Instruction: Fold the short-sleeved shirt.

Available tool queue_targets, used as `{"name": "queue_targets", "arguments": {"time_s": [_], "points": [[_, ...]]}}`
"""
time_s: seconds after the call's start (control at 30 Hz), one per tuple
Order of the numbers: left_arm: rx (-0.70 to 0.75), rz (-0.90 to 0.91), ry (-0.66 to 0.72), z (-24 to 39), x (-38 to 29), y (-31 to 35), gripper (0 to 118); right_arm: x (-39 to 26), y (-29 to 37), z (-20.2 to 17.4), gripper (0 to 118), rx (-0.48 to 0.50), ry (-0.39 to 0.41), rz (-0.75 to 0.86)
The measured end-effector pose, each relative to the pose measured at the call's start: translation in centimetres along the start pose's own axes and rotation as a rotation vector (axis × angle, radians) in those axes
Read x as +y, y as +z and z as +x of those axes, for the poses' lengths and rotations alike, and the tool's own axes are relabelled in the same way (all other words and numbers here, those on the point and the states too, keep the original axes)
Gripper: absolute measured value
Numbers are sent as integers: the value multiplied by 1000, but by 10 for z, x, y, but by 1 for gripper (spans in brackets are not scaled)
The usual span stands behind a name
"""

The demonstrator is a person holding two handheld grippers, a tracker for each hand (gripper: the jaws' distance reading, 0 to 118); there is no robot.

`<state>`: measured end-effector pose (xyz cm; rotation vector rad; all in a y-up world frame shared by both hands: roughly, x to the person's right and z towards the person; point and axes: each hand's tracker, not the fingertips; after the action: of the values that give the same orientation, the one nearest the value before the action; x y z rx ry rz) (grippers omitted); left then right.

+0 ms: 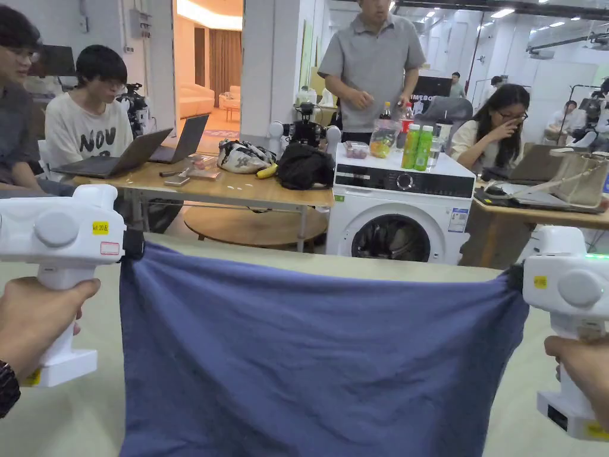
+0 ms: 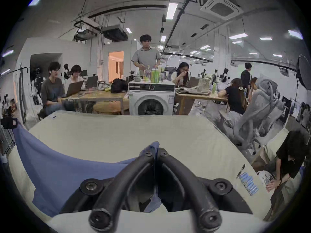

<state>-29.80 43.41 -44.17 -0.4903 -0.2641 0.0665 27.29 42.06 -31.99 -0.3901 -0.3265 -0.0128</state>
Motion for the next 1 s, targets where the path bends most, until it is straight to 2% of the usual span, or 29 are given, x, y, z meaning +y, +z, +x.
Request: {"name": "queue_targets", "arguments": {"time_s": [0.23, 0.5, 0.77, 0.9, 1.0], "points": [[4, 1, 35, -8, 19, -19, 0, 33, -21, -9, 0, -13, 2, 15], [41, 95, -18, 4, 109, -13, 0, 122, -27, -19, 0, -36, 16, 108], [74, 240, -31, 7, 205, 27, 0, 214, -8, -33, 0, -61, 22, 249], [88, 287, -25, 7, 231, 48, 0, 245, 7, -35, 0, -78, 35, 306], [91, 322, -21, 8, 238, 58, 0, 254, 19, -35, 0, -74, 17, 348]]}}
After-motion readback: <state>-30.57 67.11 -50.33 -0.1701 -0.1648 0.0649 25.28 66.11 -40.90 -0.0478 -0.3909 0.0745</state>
